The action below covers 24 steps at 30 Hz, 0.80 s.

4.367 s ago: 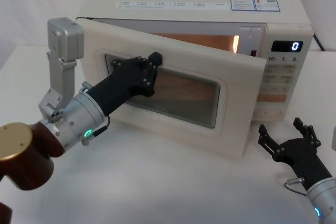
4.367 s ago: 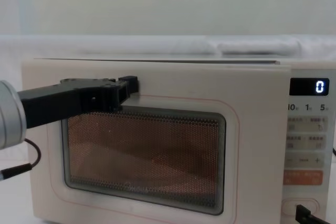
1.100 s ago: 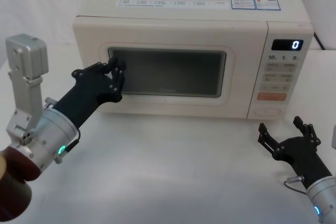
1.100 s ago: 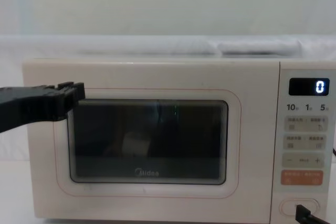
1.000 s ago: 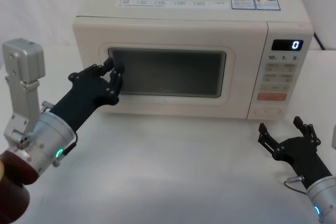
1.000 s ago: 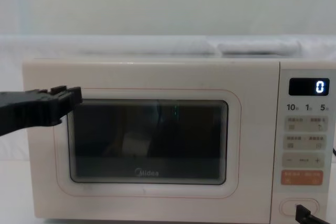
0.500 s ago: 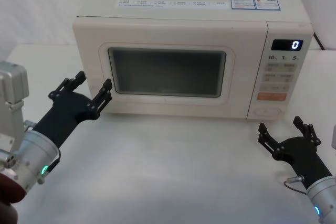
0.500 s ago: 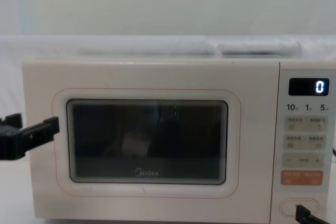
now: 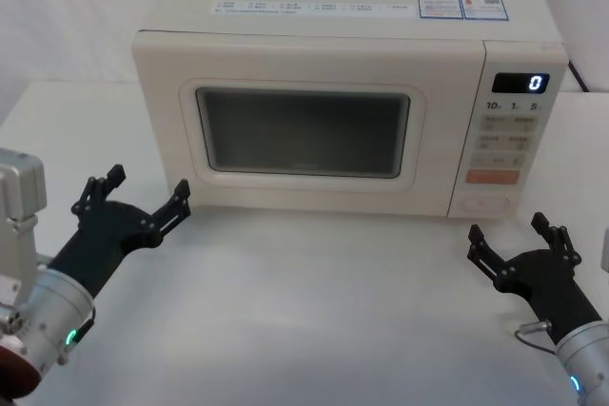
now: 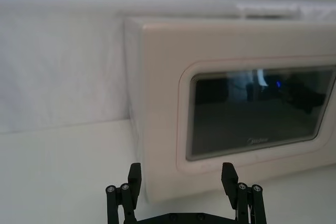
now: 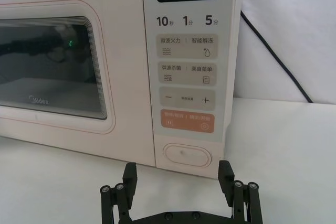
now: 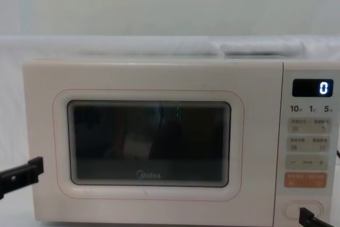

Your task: Press the button to open the microwave door with one hand; close the microwave door with the other hand.

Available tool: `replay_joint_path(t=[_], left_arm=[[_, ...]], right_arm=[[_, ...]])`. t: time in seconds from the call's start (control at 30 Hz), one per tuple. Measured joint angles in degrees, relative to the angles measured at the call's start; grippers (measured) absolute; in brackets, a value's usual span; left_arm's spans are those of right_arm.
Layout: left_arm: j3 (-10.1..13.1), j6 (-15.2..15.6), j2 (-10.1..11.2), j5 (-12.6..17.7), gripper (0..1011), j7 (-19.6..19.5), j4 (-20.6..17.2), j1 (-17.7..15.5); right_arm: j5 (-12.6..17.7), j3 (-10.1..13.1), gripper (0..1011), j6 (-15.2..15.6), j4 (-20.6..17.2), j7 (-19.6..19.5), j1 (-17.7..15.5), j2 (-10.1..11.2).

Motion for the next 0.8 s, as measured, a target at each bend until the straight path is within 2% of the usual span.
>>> replay_joint_path(t=[0.33, 0.8], left_arm=[[-0.91, 0.05, -1.58, 1.32, 1001, 0.30, 2.02, 0.89], [-1.03, 1.22, -2.56, 3.03, 1001, 0.45, 4.12, 0.89]], right_arm=[[0.00, 0.00, 1002, 0.00, 0.00, 0.00, 0.00, 0.00], [0.00, 0.00, 1002, 0.00, 0.00, 0.00, 0.00, 0.00]])
